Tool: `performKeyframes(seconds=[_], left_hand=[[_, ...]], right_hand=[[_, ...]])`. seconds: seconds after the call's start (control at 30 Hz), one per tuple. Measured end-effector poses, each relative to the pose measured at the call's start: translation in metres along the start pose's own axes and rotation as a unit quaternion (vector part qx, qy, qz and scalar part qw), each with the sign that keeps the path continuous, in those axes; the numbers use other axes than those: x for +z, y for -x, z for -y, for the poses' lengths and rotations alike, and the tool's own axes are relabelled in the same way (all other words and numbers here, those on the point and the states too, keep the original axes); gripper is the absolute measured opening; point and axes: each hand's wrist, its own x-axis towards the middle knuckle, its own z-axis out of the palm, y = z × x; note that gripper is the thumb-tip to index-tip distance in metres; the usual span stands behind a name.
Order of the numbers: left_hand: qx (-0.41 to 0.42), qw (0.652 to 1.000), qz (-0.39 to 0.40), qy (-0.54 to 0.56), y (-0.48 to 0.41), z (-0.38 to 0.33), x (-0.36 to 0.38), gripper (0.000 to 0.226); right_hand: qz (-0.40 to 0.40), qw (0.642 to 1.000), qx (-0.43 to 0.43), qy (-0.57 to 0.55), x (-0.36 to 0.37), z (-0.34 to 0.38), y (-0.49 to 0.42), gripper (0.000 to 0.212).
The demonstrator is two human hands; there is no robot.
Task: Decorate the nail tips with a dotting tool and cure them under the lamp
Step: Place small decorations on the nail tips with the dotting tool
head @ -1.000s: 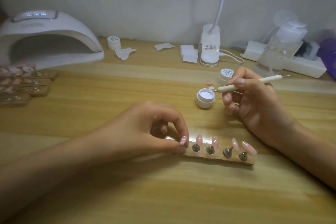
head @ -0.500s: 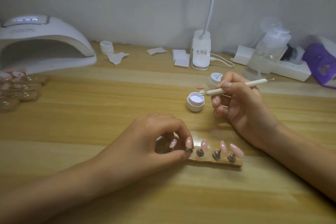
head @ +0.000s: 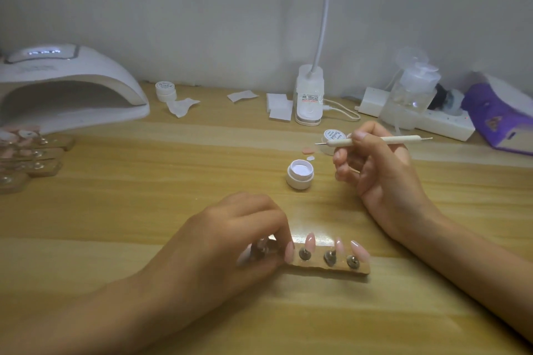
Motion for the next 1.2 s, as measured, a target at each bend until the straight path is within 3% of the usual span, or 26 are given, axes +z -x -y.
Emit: performKeyframes(seconds=[0.1,0.17,0.3,0.4,0.47,0.67,1.2], left_hand=[[0.055,0.987,-0.058,-0.138,0.0,-0.007,0.001,0.014],[0.068,0.982,-0.093,-0.148,0.0,-0.011,-0.002,0.016],[0.022,0.992,-0.103,0.066,-0.007,-0.015,-0.021,0.009],[-0.079,0.971,-0.087,0.209,-0.025,-0.005,-0.029,0.013],[-0.138,0.956,-0.084,0.245,-0.037,0.006,-0.025,0.012],[-0.159,0.94,-0.087,0.291,-0.055,0.023,-0.009,0.005],[-0.151,0.953,-0.098,0.246,-0.049,0.052,0.002,0.005]], right_hand=[[-0.012,0.996,-0.041,0.078,-0.001,0.004,0.0,0.02],[-0.001,0.989,-0.059,0.133,-0.001,0.005,0.0,0.02],[0.013,0.98,-0.034,0.193,-0.002,0.004,-0.002,0.023],[0.021,0.979,-0.012,0.204,-0.002,0.003,-0.002,0.024],[0.03,0.976,-0.01,0.216,-0.002,0.003,-0.002,0.023],[0.046,0.972,-0.002,0.232,-0.002,-0.001,-0.003,0.022],[0.066,0.97,-0.012,0.232,-0.003,-0.005,-0.005,0.023]])
